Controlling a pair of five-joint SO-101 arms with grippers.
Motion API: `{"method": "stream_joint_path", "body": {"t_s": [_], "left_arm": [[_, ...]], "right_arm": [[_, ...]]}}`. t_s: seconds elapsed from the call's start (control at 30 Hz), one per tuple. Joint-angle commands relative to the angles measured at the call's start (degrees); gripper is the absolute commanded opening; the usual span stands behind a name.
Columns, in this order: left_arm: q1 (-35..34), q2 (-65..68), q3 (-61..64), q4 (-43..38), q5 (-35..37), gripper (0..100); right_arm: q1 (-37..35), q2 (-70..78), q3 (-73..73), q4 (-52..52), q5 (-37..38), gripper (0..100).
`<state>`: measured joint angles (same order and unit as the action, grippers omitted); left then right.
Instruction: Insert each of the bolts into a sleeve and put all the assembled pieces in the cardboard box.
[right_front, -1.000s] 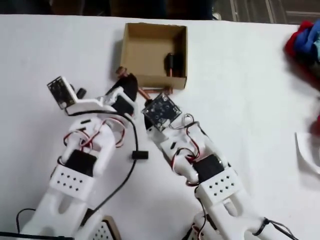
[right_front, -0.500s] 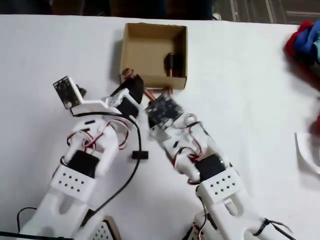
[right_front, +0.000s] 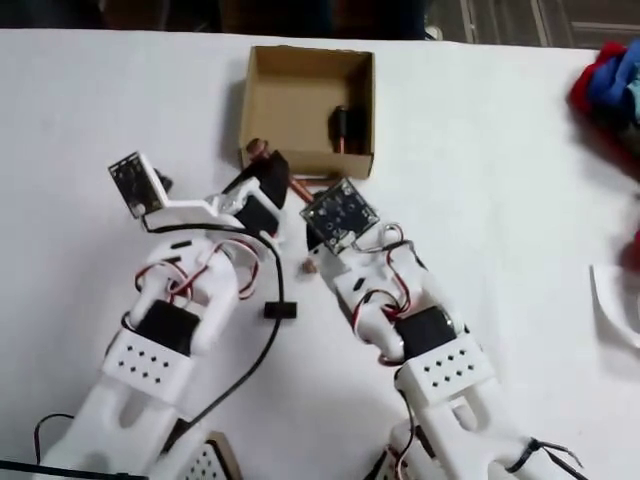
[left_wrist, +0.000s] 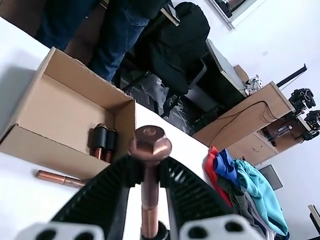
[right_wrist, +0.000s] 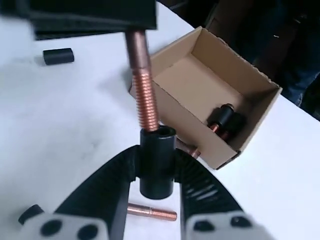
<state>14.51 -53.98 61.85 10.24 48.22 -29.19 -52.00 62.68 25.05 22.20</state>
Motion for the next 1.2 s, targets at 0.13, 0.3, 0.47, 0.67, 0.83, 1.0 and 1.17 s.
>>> {"method": "stream_joint_path", "body": {"t_s": [0.13, 0.3, 0.47, 0.67, 0.83, 1.0, 1.17], "left_arm": [[0.70, 0.00, -1.80, -1.49, -0.35, 3], [0.79, 0.00, -1.36, -1.05, -0.35, 3], [3.25, 0.00, 1.27, -1.05, -0.44, 3], [8.88, 0.00, 3.47, -1.05, -5.27, 3], [8.88, 0.00, 3.12, 1.23, -5.36, 5], [8.88, -0.09, 3.21, 7.74, -5.36, 28], [8.70, -0.44, 3.12, 11.08, -5.45, 33]], "right_arm": [[-2.15, -2.07, -0.35, -1.10, 0.44, 2.3], [-2.07, -2.15, -0.44, -1.45, 0.44, 2.3], [-2.07, -2.42, -0.70, -1.54, 0.44, 2.3], [-2.07, -2.33, -0.70, -1.54, 0.44, 2.3], [-1.98, -2.59, -0.70, -1.54, 0.44, 2.3], [-1.89, -2.59, -0.70, -1.54, 0.44, 2.3], [0.31, -2.15, -0.70, -1.54, 0.44, 2.3]]}}
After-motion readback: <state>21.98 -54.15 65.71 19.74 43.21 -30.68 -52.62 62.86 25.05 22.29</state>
